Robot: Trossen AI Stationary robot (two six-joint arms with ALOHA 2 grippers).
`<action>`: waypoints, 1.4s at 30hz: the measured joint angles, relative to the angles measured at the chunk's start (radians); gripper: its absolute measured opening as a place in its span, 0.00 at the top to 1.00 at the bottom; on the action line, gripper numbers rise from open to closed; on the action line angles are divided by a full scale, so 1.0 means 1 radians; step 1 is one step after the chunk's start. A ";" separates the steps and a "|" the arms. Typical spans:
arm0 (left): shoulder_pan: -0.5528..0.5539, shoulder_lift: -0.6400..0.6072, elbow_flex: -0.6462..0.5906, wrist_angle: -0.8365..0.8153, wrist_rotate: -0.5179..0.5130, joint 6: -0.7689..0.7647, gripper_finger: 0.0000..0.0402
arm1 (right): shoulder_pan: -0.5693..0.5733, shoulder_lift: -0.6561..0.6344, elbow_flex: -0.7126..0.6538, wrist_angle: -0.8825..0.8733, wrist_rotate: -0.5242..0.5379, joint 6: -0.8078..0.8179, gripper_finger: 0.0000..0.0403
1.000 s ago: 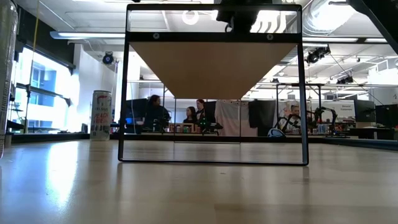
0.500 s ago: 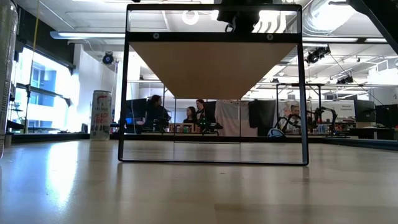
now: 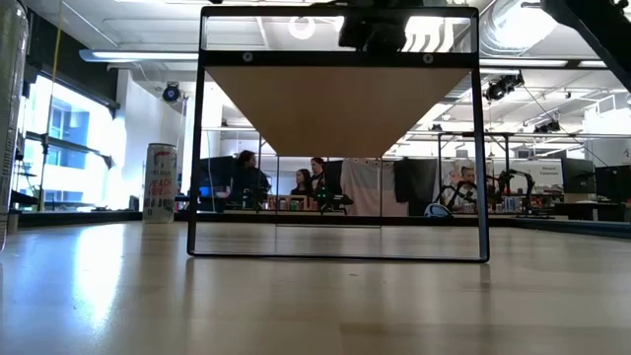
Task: Place canned beverage on shelf
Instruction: Put the blue soda can on the shelf aligned with the other blue soda can
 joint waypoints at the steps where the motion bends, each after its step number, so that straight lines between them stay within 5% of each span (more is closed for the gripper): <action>1: 0.000 0.000 0.000 0.000 0.000 0.000 0.00 | 0.003 0.005 0.000 -0.001 0.000 -0.004 0.31; 32: 0.000 0.000 0.000 -0.001 0.000 0.002 0.00 | 0.012 0.006 0.000 0.021 -0.002 -0.004 0.45; 42: 0.000 0.000 0.000 -0.001 0.000 0.002 0.00 | 0.039 0.004 0.002 0.029 0.077 0.254 0.45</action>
